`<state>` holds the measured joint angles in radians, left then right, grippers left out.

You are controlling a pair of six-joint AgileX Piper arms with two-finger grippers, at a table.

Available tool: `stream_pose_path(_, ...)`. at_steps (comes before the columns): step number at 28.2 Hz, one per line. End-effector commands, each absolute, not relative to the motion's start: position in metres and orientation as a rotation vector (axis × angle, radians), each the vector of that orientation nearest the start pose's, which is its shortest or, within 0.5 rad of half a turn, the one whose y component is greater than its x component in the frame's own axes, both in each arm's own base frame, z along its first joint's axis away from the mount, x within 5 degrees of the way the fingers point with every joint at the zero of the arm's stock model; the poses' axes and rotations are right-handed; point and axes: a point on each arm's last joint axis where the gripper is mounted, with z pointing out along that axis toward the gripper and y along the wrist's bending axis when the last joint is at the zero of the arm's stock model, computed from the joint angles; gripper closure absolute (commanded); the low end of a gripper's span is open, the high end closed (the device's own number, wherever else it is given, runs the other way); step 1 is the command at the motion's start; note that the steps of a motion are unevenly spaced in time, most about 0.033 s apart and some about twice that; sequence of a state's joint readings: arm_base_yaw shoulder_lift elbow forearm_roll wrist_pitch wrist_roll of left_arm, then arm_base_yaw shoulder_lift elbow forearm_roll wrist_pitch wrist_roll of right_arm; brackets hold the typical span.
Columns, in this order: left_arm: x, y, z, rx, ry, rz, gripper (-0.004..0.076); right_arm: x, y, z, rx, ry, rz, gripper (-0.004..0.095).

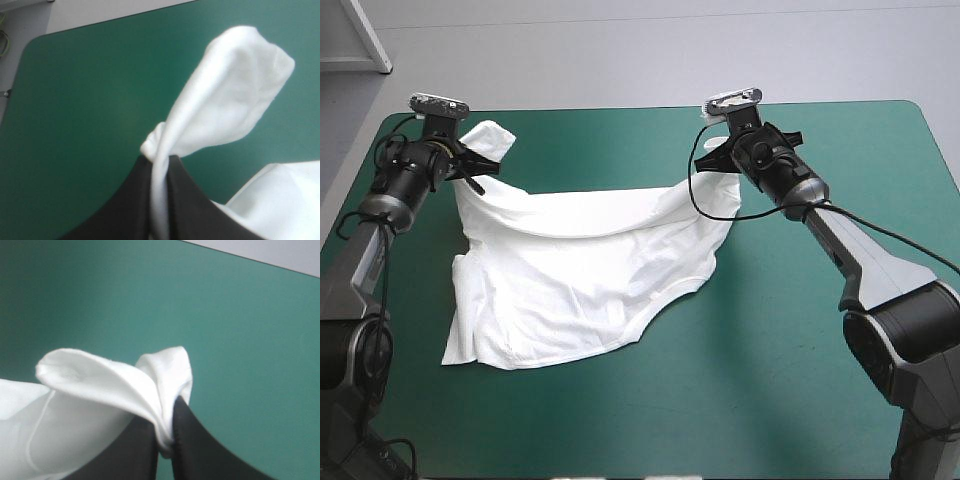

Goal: Fold the cloth

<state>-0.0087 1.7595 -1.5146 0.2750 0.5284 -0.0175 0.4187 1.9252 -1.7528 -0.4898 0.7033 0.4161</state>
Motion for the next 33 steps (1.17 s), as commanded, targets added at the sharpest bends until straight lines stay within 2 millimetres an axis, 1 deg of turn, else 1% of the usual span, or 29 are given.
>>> stream_pose_path(1,0.425,0.006,0.328,0.156,2.112,0.236,0.065,0.428,0.148,0.343,-0.22,2.131,-0.018,0.0686)
stream_pose_path(2,0.43,0.006,0.322,0.15,2.113,0.227,0.0591,0.431,0.146,0.342,-0.208,2.129,0.012,0.0578)
stream_pose_path(3,0.433,0.006,0.317,0.153,2.114,0.225,0.0517,0.433,0.144,0.34,-0.202,2.132,0.021,0.046)
stream_pose_path(4,0.435,0.005,0.314,0.155,2.116,0.223,0.0449,0.434,0.142,0.34,-0.2,2.134,0.021,0.0366)
stream_pose_path(5,0.437,0.005,0.31,0.151,2.125,0.22,0.0354,0.435,0.139,0.339,-0.191,2.141,0.022,0.0244)
stream_pose_path(7,0.437,0.006,0.308,0.154,2.133,0.227,0.0176,0.432,0.135,0.343,-0.183,2.157,0.006,0.0139)
stream_pose_path(8,0.435,0.006,0.311,0.156,2.141,0.237,0.012,0.427,0.133,0.348,-0.181,2.167,-0.012,0.0113)
stream_pose_path(9,0.433,0.007,0.315,0.162,2.153,0.253,0.0097,0.424,0.131,0.352,-0.179,2.17,-0.024,0.0114)
stream_pose_path(11,0.428,0.009,0.328,0.135,2.198,0.267,0.0112,0.413,0.125,0.367,-0.177,2.169,-0.042,0.013)
stream_pose_path(13,0.417,0.01,0.35,0.101,2.262,0.294,0.0143,0.402,0.12,0.382,-0.182,2.167,-0.063,0.0156)
stream_pose_path(14,0.41,0.01,0.363,0.081,2.289,0.304,0.0162,0.395,0.117,0.39,-0.185,2.166,-0.074,0.0172)
stream_pose_path(16,0.393,0.01,0.393,0.031,2.33,0.303,0.0192,0.38,0.11,0.407,-0.183,2.163,-0.091,0.0195)
stream_pose_path(18,0.377,0.009,0.415,0.008,2.361,0.297,0.0212,0.365,0.104,0.42,-0.181,2.172,-0.106,0.0217)
stream_pose_path(20,0.359,0.007,0.435,0.031,2.384,0.269,0.0216,0.349,0.098,0.431,-0.172,2.197,-0.104,0.0236)
stream_pose_path(21,0.35,0.005,0.441,0.064,2.411,0.244,0.0216,0.342,0.096,0.435,-0.175,2.214,-0.101,0.0243)
stream_pose_path(23,0.333,0.001,0.448,0.118,2.467,0.188,0.0216,0.324,0.092,0.447,-0.186,2.24,-0.083,0.0248)
stream_pose_path(27,0.303,-0.004,0.466,0.122,2.414,0.096,0.0216,0.29,0.085,0.466,-0.214,2.261,-0.026,0.0248)
stream_pose_path(28,0.283,-0.005,0.472,0.121,2.398,0.081,0.0216,0.276,0.081,0.473,-0.234,2.274,-0.009,0.0248)
stream_pose_path(29,0.271,-0.005,0.472,0.122,2.398,0.075,0.0216,0.27,0.08,0.474,-0.238,2.284,0.001,0.0248)
stream_pose_path(30,0.248,-0.004,0.47,0.122,2.402,0.075,0.0216,0.262,0.078,0.474,-0.248,2.301,0.002,0.0248)
stream_pose_path(33,0.206,-0.004,0.457,0.119,2.421,0.057,0.0217,0.254,0.076,0.468,-0.273,2.337,-0.002,0.0248)
